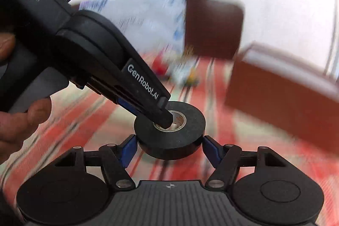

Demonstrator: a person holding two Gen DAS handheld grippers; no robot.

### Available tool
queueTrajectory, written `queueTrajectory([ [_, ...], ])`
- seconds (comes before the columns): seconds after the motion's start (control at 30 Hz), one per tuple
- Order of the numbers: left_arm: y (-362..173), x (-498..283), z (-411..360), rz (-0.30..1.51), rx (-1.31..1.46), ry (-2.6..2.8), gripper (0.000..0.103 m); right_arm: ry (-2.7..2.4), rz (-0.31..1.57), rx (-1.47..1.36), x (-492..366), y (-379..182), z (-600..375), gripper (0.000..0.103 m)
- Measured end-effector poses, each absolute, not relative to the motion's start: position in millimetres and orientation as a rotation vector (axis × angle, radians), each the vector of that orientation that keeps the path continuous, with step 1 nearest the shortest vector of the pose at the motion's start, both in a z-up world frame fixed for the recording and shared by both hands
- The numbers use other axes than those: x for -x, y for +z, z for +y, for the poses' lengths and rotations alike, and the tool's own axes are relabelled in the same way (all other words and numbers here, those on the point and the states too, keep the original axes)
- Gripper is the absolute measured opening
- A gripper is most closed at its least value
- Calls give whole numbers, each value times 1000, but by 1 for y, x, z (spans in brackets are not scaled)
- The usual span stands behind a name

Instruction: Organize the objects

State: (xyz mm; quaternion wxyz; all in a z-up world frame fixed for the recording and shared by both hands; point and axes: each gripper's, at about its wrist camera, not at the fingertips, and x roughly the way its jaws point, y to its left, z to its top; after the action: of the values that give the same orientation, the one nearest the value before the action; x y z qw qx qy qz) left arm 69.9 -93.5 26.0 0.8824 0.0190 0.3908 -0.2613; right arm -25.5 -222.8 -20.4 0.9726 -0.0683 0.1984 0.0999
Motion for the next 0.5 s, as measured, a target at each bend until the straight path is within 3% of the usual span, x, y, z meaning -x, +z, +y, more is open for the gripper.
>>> queueTrajectory([
  [0.23, 84, -112, -176, 626, -96, -636, 31, 15, 240, 118, -18, 25, -286, 66],
  [0.5, 57, -168, -259, 633, -135, -665, 32, -117, 325, 101, -86, 1, -351, 69],
])
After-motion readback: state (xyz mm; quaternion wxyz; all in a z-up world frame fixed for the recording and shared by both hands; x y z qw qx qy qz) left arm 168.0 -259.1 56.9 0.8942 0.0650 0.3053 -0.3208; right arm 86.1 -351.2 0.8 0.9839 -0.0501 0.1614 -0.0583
